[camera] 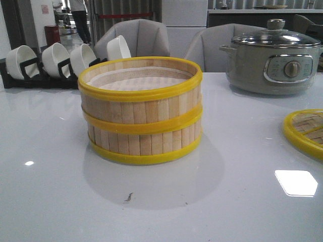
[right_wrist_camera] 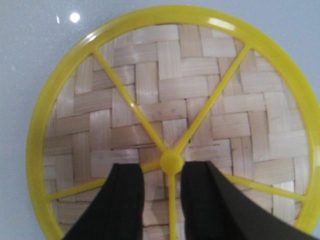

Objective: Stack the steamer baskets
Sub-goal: 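Grasp the yellow-spoked bamboo lid at its centre knob with the right gripper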

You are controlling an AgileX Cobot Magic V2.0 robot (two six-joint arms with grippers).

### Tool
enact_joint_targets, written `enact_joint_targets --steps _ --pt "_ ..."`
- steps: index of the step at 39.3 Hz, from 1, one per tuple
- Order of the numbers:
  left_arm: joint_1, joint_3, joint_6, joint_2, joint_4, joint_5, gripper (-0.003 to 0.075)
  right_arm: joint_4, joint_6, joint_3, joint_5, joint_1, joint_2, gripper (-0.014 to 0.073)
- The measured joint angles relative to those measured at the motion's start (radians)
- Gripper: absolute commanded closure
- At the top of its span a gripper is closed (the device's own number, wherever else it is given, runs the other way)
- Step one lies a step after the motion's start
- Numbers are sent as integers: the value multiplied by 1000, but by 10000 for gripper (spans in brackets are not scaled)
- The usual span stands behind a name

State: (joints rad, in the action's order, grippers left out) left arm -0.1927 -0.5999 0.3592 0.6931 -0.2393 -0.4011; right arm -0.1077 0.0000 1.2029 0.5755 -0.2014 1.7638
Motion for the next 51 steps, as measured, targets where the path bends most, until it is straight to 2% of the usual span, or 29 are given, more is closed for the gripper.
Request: enact_joint_targets --steps 51 --pt "0 0 0 0 0 2 625 0 0 25 -17 -4 82 288"
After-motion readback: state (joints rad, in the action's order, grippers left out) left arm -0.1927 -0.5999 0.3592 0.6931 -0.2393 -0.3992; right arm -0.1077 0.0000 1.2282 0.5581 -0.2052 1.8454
